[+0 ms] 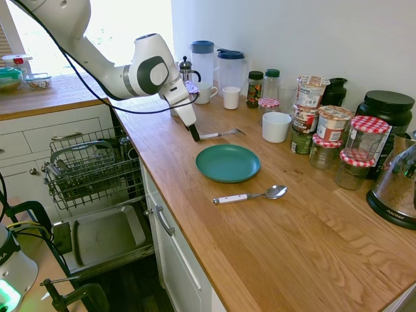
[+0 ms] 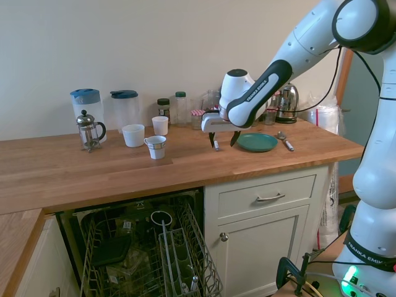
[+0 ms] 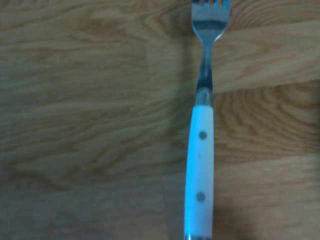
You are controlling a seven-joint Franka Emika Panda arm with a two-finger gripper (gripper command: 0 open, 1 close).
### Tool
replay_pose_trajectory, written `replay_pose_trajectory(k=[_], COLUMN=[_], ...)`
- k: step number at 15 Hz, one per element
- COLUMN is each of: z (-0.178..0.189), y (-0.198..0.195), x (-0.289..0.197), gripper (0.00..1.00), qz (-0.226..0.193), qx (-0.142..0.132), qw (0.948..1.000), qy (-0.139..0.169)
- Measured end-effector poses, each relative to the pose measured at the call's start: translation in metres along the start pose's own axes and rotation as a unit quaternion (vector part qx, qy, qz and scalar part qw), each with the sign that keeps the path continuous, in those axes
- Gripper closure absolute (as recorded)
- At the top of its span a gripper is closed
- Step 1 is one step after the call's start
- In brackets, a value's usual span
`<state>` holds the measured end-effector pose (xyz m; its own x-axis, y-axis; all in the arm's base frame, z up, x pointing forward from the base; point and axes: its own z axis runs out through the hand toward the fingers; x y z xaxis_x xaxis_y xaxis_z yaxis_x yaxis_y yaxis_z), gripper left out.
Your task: Put the fork in the dishwasher
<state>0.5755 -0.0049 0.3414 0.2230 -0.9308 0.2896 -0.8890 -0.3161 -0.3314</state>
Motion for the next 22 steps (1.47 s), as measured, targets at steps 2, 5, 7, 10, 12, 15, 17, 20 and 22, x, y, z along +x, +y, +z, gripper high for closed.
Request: replay_pose_trajectory(k=[2,5,7,10,12,15,17,20,22], z=[0.008,0.02,0.026,0.027,0.027,0.027,0.028,0.029,0.029], y=[-0.007,-0.012,-0.013,-0.015,-0.015,-0.016,-0.016,-0.018,-0.019], x=[0.002,0.0,-0.003,-0.004,-0.005,-0.004,-0.004,-0.004,-0.004], gripper=[0.0,0.0,0.0,1.0,1.0,1.0,1.0,1.0,1.0], qz=[0.008,0.012,0.013,0.012,0.012,0.012,0.012,0.013,0.013], qx=[0.002,0.001,-0.002,-0.002,-0.002,-0.002,-0.002,-0.001,-0.001], qw=[0.9999,0.9997,0.9997,0.9997,0.9997,0.9997,0.9997,0.9997,0.9997], qy=[0.013,0.023,0.022,0.022,0.022,0.022,0.022,0.022,0.022])
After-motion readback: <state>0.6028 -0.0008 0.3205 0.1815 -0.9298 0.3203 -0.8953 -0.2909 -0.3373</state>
